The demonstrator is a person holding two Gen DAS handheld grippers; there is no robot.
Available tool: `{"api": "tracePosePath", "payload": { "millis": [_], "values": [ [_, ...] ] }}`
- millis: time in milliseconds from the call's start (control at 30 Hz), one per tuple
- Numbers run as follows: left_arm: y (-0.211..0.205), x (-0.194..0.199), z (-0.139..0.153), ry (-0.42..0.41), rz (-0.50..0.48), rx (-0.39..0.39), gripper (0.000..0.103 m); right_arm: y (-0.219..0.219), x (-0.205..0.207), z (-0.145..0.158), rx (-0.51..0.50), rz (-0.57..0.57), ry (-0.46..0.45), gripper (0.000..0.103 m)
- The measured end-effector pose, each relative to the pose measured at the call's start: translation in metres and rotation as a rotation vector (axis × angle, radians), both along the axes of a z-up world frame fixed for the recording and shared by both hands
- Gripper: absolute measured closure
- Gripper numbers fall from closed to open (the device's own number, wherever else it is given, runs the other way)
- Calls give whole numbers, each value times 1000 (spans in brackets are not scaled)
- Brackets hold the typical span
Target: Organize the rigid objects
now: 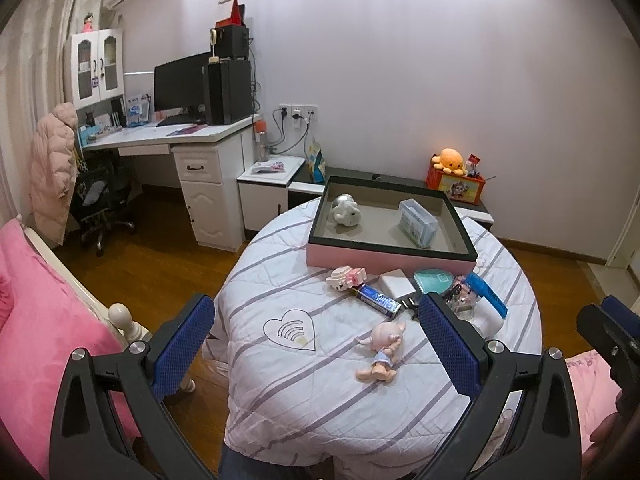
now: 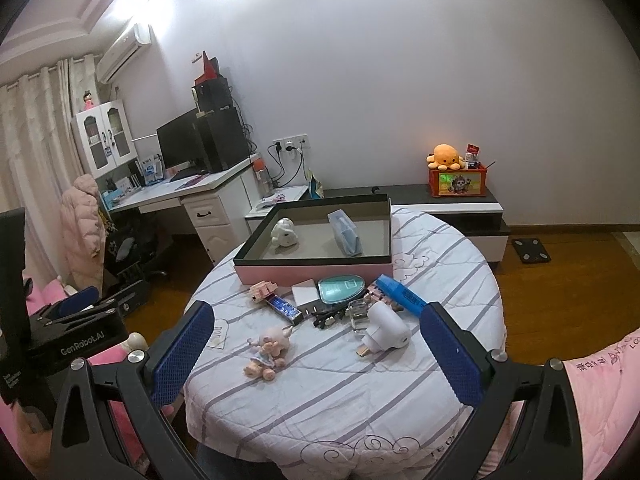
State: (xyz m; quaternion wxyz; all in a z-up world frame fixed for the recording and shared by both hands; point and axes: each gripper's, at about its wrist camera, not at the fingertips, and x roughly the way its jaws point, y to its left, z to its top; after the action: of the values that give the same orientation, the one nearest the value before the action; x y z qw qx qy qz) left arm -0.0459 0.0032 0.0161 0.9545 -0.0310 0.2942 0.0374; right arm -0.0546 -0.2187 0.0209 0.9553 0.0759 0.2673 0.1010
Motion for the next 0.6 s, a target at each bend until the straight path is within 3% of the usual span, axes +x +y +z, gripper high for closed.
{"api": "tracePosePath", "payload": {
  "millis": [600],
  "values": [
    [0, 0, -5, -2, -10, 0, 0, -4, 4, -5, -12, -11, 15, 0]
  ]
}}
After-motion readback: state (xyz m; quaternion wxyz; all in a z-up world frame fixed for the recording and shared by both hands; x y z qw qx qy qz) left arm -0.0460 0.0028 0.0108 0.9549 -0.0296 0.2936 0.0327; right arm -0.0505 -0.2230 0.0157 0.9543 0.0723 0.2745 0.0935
